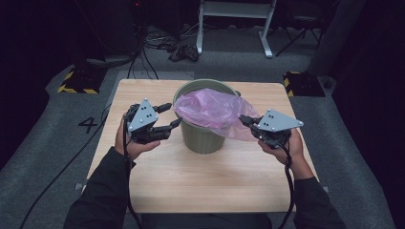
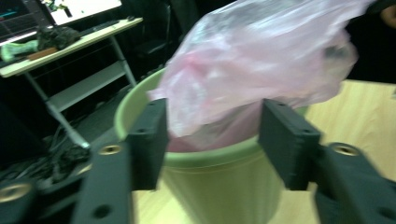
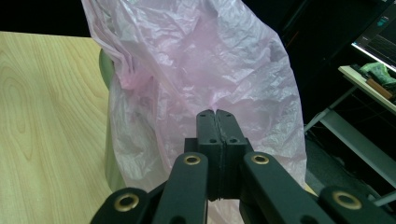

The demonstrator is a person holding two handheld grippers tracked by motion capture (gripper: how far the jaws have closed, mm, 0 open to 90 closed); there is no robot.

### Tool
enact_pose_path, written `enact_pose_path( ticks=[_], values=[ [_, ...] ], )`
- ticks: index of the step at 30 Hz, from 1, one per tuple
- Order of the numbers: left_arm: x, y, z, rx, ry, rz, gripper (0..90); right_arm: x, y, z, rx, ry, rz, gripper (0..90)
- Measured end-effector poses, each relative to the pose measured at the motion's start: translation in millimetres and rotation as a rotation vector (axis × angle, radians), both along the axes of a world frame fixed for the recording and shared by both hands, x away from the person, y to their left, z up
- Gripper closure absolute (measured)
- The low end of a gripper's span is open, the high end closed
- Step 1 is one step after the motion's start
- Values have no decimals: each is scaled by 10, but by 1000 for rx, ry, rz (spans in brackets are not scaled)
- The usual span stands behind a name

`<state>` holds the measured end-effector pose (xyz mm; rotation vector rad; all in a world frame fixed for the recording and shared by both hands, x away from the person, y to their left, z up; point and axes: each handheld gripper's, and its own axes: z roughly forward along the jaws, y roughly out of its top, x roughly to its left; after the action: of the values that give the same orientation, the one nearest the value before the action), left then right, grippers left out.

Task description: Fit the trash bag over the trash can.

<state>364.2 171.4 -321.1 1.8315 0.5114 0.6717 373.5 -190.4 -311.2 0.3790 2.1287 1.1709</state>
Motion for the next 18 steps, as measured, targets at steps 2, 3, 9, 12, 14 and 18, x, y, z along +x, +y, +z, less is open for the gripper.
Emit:
enact_pose_path(
  ticks=[2, 3, 9, 12, 14, 18],
  values=[
    [-68, -22, -40, -25, 8, -10, 328, -8, 14, 9, -3, 1, 2, 900],
    [-99, -38, -62, -23, 7, -12, 325, -8, 19, 12, -1, 5, 3, 900],
    [-208, -113, -176, -86, 35, -23, 229, -4, 56, 39, -4, 2, -5, 900],
    [-189, -185, -213, -61, 38, 24, 212, -7, 78, 72, -1, -3, -2, 900],
    [-155, -213, -224, -66, 48, 46, 212, -14, 97, 97, -1, -6, 1, 900],
    [-74, -226, -230, -73, 60, 96, 248, -17, 120, 147, 4, -23, -5, 900]
  ],
)
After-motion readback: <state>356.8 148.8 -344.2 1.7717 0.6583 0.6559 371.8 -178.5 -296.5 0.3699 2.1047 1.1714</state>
